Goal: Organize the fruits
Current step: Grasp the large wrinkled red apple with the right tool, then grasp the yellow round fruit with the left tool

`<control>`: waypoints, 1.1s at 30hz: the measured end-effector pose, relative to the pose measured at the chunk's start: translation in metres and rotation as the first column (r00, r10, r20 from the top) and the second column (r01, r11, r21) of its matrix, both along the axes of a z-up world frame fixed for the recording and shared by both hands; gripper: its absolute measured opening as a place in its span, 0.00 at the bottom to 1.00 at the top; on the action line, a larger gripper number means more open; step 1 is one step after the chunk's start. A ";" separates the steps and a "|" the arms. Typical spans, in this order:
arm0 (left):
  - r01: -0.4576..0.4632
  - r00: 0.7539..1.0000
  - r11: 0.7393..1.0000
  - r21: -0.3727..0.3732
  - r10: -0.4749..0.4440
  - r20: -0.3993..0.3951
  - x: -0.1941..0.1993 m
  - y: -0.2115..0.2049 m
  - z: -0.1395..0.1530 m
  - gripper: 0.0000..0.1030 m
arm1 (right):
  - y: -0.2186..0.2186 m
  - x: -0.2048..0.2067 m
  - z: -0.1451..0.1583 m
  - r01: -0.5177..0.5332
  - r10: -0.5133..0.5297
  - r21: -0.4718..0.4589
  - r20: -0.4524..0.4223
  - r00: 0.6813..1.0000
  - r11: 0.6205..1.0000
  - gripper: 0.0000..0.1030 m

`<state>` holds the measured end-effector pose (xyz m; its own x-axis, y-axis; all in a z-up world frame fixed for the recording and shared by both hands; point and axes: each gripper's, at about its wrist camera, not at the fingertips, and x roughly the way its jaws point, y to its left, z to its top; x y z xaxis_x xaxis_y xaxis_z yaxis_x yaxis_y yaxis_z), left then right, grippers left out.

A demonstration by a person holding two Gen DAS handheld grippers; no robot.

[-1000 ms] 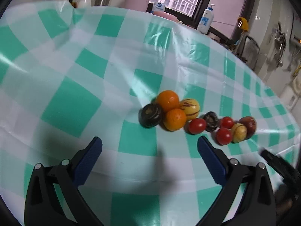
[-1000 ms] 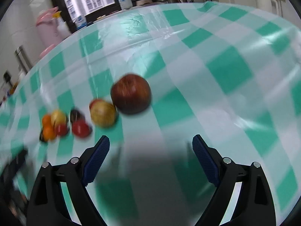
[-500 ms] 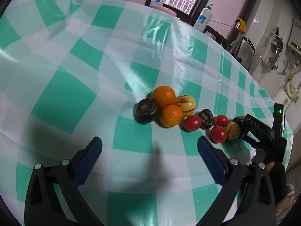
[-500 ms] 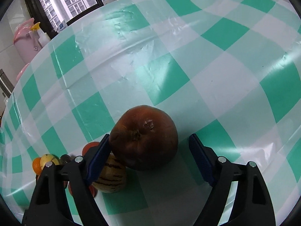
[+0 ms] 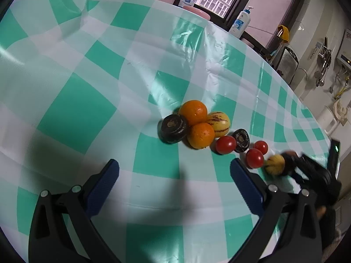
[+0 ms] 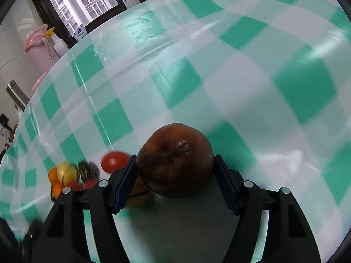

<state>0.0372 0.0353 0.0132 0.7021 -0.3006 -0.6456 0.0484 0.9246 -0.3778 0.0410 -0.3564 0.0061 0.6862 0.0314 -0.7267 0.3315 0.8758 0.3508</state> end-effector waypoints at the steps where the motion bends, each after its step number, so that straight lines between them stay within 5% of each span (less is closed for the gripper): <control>1: 0.000 1.000 1.000 -0.001 0.000 -0.003 0.001 0.000 0.000 0.98 | -0.001 -0.008 0.000 -0.007 0.007 -0.012 -0.009 1.000 1.000 0.65; 6: 0.001 1.000 1.000 0.003 -0.001 -0.010 0.002 -0.001 -0.001 0.98 | 0.002 -0.035 0.006 -0.072 0.067 -0.123 -0.044 0.997 0.990 0.67; 13: 0.000 1.000 1.000 -0.003 0.000 -0.008 0.001 -0.002 -0.001 0.98 | 0.017 -0.035 0.010 -0.055 0.041 -0.287 -0.055 0.998 0.956 0.81; 22: 0.023 1.000 1.000 0.004 -0.023 -0.003 0.000 -0.004 0.000 0.98 | 0.000 -0.018 0.000 -0.048 0.032 -0.166 -0.100 0.994 0.985 0.81; 23: 0.033 0.999 0.999 0.007 -0.033 0.002 -0.001 -0.005 0.000 0.98 | -0.002 -0.021 -0.001 -0.054 0.042 -0.146 -0.088 0.995 0.988 0.71; 24: 0.047 0.999 0.999 0.020 -0.048 0.013 -0.003 -0.008 0.002 0.98 | -0.003 -0.026 -0.001 -0.076 0.070 -0.099 -0.056 0.996 0.992 0.64; 29: 0.122 0.988 0.986 0.111 -0.131 0.080 -0.018 -0.031 0.011 0.98 | -0.017 -0.060 0.004 -0.040 0.039 -0.042 -0.015 0.999 0.998 0.65; 33: 0.245 0.966 0.963 0.114 -0.252 0.052 -0.035 -0.068 0.016 0.98 | -0.037 -0.102 0.009 0.015 -0.014 -0.028 0.026 1.000 0.999 0.65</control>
<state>0.0024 -0.0332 0.0290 0.6557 -0.4039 -0.6379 0.3036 0.9146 -0.2671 -0.0609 -0.3930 0.0148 0.7051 0.0006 -0.7091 0.3355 0.8807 0.3343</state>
